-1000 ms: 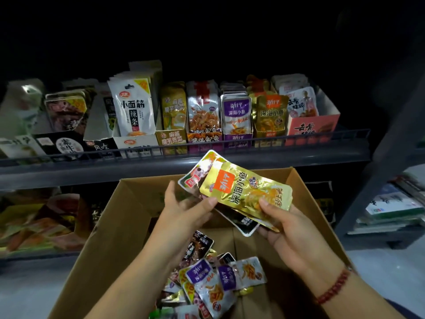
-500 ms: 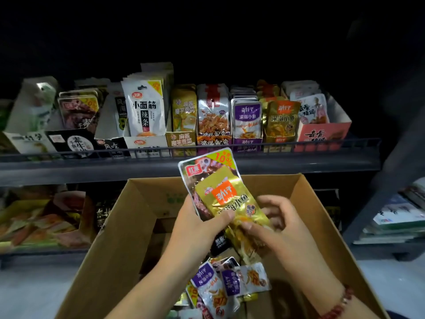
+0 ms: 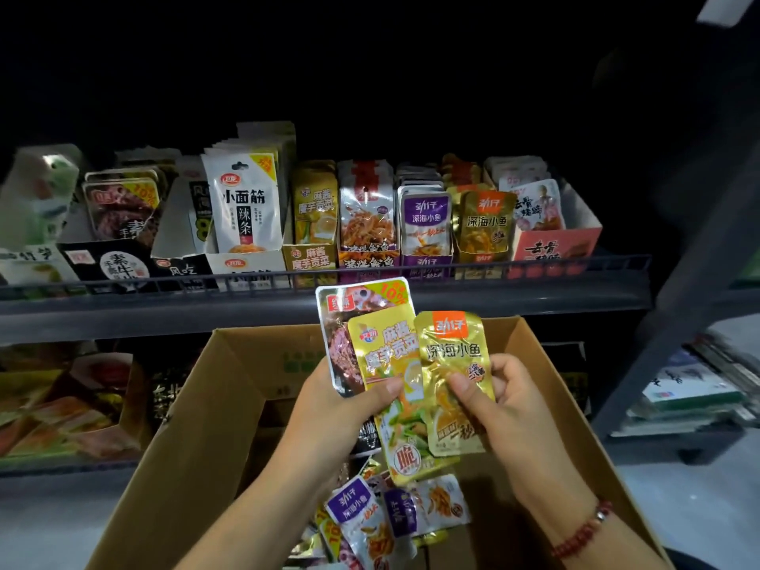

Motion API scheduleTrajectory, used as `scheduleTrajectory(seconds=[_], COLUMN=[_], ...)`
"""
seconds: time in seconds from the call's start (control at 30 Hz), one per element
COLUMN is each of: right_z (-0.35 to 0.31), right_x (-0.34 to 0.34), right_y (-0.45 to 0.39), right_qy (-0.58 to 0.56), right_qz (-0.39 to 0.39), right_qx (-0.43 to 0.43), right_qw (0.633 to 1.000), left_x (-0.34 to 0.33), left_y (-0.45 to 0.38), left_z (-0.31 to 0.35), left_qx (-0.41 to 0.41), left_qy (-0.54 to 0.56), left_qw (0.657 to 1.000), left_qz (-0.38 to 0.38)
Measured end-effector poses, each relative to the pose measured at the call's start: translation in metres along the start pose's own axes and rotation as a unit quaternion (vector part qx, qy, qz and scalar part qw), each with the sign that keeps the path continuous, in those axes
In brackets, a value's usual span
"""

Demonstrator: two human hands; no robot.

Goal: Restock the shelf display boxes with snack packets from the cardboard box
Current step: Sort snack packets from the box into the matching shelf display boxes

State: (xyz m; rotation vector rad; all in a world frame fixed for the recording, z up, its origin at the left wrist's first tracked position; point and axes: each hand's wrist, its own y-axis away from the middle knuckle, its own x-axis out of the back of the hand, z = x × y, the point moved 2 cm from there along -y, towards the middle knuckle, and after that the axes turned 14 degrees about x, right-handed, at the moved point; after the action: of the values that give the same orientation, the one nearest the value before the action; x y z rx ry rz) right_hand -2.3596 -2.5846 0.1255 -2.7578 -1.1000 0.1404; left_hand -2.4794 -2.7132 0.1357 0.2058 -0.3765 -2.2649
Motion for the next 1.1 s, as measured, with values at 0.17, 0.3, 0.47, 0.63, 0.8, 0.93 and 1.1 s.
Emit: scheduleTrajectory(seconds=[0.17,0.3,0.47,0.63,0.8,0.93,1.1], right_z=[-0.002,-0.009,-0.025,-0.035,-0.04,-0.045,-0.05], right_x=[-0.002,-0.004,-0.014,-0.024,-0.03,-0.019,0.009], right_y=[-0.003,-0.012,-0.042,-0.077,-0.103,-0.128,-0.156], right_qy=[-0.004,-0.012,-0.015,0.029,0.099,0.255,0.378], right_qz=[-0.012,-0.003,0.011,0.031,0.041,0.056,0.134], right_qx=[0.004,-0.023,-0.015,0.009,0.061,0.132,0.186], right_qw=[1.0,1.0,1.0,0.999,0.992,0.956,0.897], left_x=[0.005,0.014,0.03,0.04,0.046,0.047,0.042], left_y=[-0.001,-0.003,-0.01,-0.018,-0.023,-0.024,-0.024], left_z=[0.006,0.016,0.024,0.028,0.032,0.035,0.038], left_qx=[-0.05,-0.095,-0.089,-0.045,-0.034,-0.043,-0.051], left_qy=[-0.039,-0.074,-0.052,0.031,0.064,0.062,0.046], left_qw=[0.997,0.99,0.99,0.996,0.995,0.995,0.996], left_qz=[0.047,0.074,0.091,0.069,0.071,0.069,0.065])
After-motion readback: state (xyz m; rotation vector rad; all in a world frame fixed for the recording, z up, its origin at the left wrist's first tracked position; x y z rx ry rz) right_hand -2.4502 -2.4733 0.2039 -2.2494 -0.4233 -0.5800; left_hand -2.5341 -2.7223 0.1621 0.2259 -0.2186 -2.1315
